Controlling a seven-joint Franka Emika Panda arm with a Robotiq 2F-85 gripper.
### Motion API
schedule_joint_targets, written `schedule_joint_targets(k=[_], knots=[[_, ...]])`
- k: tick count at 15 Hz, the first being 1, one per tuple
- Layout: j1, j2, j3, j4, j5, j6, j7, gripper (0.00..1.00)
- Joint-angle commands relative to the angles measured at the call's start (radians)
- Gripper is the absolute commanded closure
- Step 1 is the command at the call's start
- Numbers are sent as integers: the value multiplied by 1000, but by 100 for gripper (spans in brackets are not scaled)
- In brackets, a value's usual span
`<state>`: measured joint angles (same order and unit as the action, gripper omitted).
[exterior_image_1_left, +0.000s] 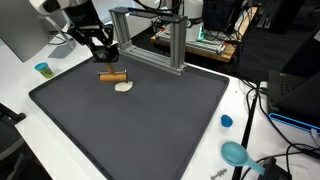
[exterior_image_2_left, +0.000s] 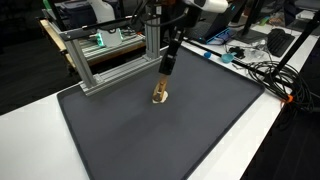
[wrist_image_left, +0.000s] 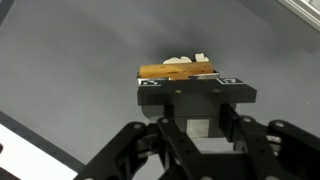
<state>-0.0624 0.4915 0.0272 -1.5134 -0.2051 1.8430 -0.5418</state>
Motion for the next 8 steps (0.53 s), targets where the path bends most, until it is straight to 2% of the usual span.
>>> schedule_joint_targets(k=[1, 8], knots=[[-17, 21, 9, 16, 38, -5, -6, 79], [-6, 72, 11, 50, 27, -14, 3, 79]])
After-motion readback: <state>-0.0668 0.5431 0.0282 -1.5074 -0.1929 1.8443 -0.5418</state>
